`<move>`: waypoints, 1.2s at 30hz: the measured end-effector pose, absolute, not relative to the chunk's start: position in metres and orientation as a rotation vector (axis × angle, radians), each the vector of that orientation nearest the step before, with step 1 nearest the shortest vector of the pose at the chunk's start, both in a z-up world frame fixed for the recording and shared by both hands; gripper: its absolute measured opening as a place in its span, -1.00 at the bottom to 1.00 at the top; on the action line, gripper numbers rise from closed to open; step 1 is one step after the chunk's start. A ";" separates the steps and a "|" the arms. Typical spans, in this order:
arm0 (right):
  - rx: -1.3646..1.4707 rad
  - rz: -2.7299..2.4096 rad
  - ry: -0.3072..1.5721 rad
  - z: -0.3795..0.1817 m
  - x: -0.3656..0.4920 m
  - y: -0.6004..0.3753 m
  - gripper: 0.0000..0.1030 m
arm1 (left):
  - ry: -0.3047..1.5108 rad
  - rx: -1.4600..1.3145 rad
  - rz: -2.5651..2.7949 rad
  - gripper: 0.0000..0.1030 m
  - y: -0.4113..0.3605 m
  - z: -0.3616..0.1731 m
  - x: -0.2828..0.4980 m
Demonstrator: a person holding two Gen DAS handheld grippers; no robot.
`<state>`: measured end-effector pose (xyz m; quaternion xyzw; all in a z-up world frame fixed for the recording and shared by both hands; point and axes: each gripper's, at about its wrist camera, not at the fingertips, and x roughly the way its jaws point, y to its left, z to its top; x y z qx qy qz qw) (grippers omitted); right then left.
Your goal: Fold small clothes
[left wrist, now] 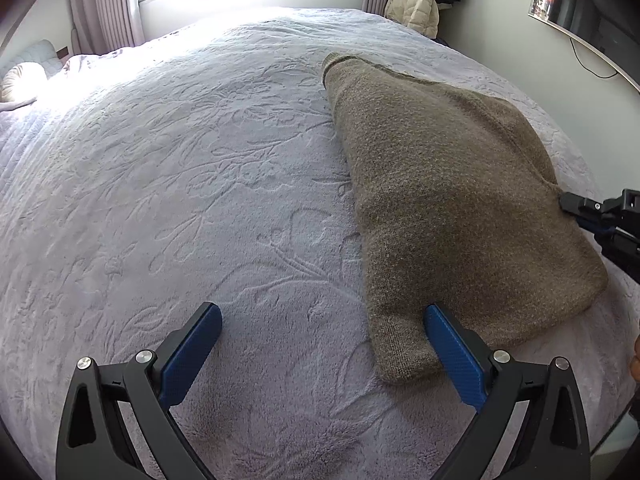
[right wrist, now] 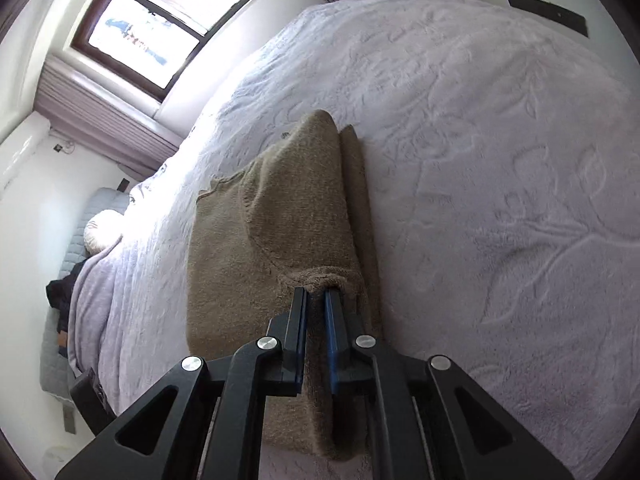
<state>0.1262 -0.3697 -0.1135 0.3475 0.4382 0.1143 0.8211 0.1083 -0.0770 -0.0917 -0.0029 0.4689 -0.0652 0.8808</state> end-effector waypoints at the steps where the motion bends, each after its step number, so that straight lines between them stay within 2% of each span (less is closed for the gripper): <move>1: 0.746 0.257 0.923 -0.114 0.123 -0.371 -0.84 | 0.974 -0.003 -0.137 0.98 -0.077 -0.092 0.108; 13: 0.720 0.305 0.923 -0.109 0.101 -0.387 -0.72 | 0.977 -0.011 -0.142 0.98 -0.075 -0.093 0.110; 15: 0.734 0.306 0.924 -0.113 0.100 -0.392 -0.55 | 0.977 -0.014 -0.143 0.98 -0.075 -0.093 0.110; 16: 0.734 0.307 0.926 -0.113 0.099 -0.393 -0.29 | 0.978 -0.016 -0.146 0.98 -0.075 -0.093 0.110; 17: 0.732 0.310 0.928 -0.114 0.099 -0.395 0.06 | 0.980 -0.019 -0.150 0.98 -0.074 -0.093 0.110; 18: 0.731 0.318 0.924 -0.114 0.098 -0.395 0.17 | 0.982 -0.022 -0.155 0.98 -0.073 -0.093 0.111; 24: 0.675 0.374 0.895 -0.104 0.095 -0.398 0.26 | 1.000 -0.083 -0.271 0.97 -0.063 -0.082 0.121; 29: 0.658 0.449 0.897 -0.100 0.124 -0.396 0.45 | 1.026 -0.144 -0.460 0.97 -0.068 -0.076 0.148; 36: 0.719 0.519 0.974 -0.123 0.194 -0.400 0.45 | 1.113 -0.193 -0.639 0.97 -0.093 -0.093 0.190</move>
